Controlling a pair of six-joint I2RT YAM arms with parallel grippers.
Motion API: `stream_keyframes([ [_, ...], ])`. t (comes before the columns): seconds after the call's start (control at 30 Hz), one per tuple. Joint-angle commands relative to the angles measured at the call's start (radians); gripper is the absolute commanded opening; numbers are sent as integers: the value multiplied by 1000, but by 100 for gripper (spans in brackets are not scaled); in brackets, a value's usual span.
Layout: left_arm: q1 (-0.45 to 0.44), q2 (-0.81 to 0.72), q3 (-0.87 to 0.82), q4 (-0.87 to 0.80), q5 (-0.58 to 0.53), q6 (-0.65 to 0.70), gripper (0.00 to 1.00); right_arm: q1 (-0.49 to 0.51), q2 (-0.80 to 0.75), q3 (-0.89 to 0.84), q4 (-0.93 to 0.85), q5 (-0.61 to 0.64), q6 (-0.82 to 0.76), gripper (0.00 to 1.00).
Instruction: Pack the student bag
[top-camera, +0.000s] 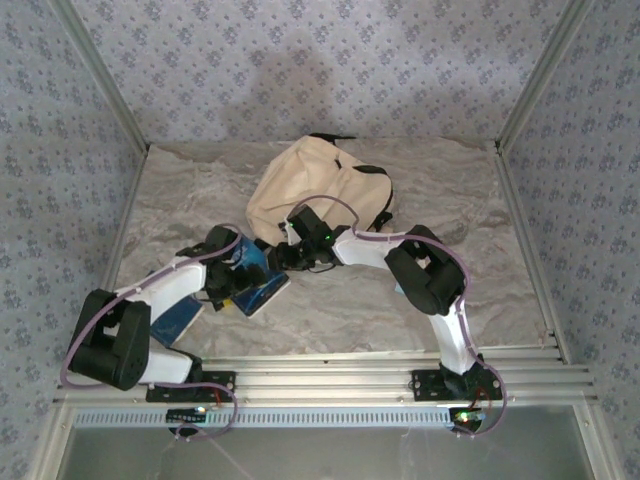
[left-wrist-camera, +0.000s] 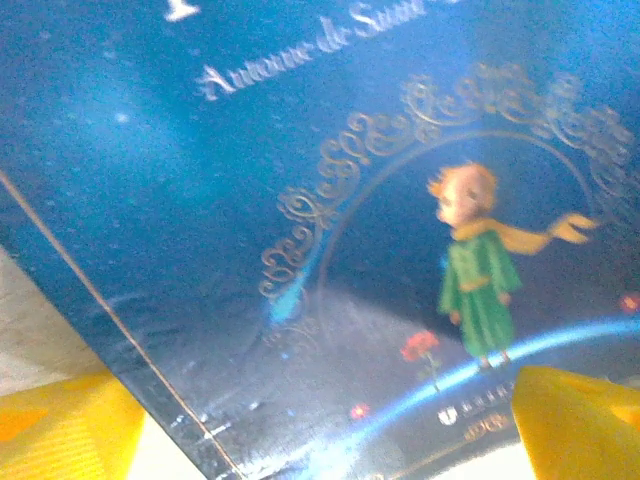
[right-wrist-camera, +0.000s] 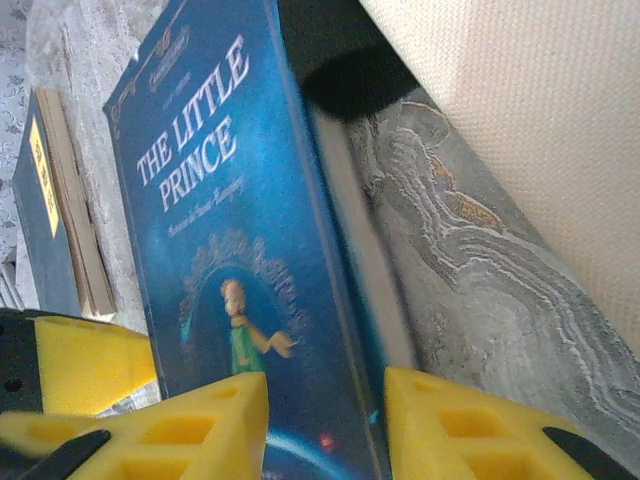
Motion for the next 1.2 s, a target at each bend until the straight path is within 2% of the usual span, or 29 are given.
stream_keyframes([
  [0.0, -5, -65, 39, 307, 98, 35, 99, -2, 14, 1, -45, 6, -23, 38],
  [0.17, 59, -116, 1, 233, 38, 9, 97, -1, 14, 5, -70, 6, -24, 41],
  [0.3, 94, -86, -46, 302, 64, -9, 95, 6, 7, 4, -69, -9, -25, 40],
  [0.47, 96, -50, -45, 299, 51, -15, 95, -3, -35, -1, -66, -10, -16, 25],
  [0.57, 117, -84, -51, 245, 24, -28, 98, -18, -62, 2, -38, -40, 19, 3],
  [0.6, 127, -103, -58, 235, 22, -32, 99, -24, -65, 5, -28, -56, 34, 0],
  [0.8, 178, -247, -105, 233, 14, -46, 100, -70, -100, 5, 61, -153, 152, 0],
  [0.97, 188, -290, -169, 401, 54, -84, 100, -109, -128, -22, 147, -213, 246, 0],
  [1.17, 188, -263, -282, 673, 72, -143, 100, -148, -110, -69, 364, -275, 427, 0],
])
